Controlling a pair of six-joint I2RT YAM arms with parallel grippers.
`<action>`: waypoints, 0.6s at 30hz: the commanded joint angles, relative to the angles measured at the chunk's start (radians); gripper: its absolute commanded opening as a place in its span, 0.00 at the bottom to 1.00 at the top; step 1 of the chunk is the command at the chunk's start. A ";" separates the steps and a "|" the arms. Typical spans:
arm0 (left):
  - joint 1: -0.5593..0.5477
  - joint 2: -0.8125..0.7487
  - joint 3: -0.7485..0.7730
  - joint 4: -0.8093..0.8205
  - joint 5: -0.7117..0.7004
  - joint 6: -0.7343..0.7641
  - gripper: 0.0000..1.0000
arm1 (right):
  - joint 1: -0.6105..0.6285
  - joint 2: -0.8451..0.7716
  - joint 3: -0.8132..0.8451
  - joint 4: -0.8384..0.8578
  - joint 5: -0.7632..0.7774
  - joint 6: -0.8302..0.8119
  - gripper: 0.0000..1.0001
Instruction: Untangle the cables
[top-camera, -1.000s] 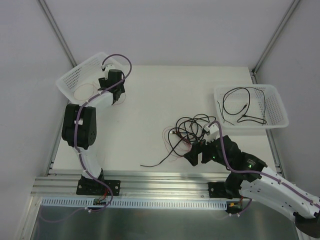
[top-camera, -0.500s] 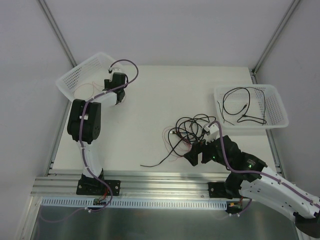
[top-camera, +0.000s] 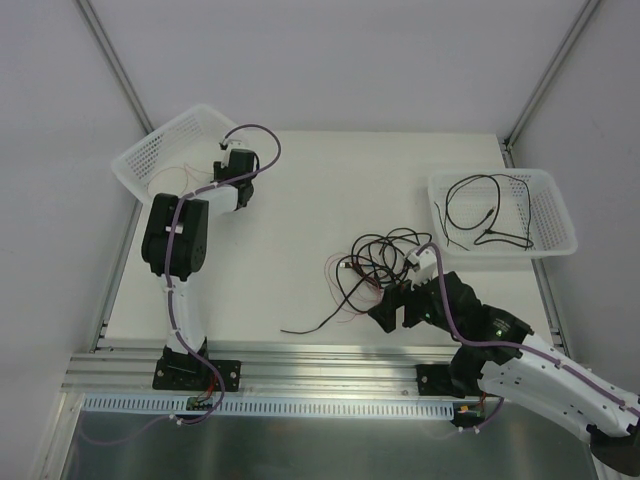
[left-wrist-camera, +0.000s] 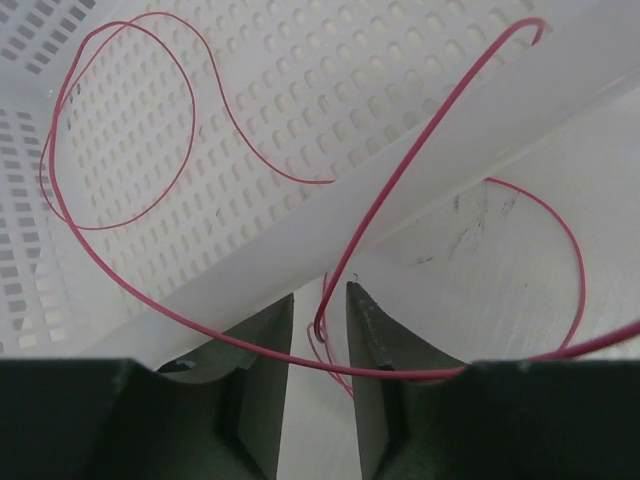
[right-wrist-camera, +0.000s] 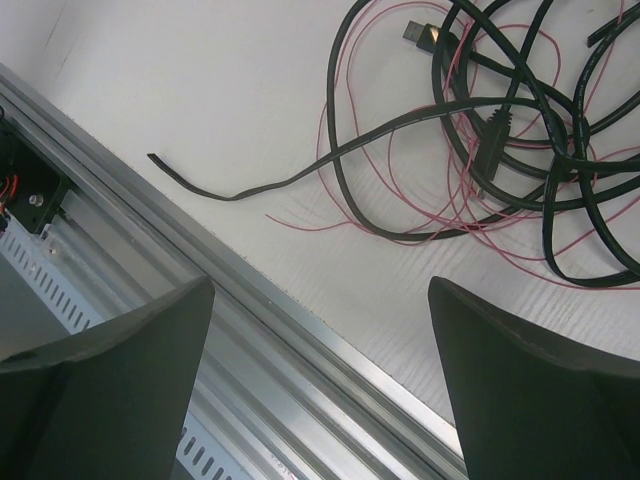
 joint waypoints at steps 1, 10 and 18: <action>0.000 0.008 0.040 0.058 -0.050 0.019 0.27 | 0.004 -0.014 -0.005 0.024 0.021 0.000 0.93; -0.009 -0.031 0.002 0.058 -0.053 0.018 0.00 | 0.006 -0.015 -0.007 0.027 0.020 0.002 0.93; -0.032 -0.156 -0.029 -0.107 0.005 -0.022 0.00 | 0.004 -0.035 -0.001 0.014 0.018 0.006 0.93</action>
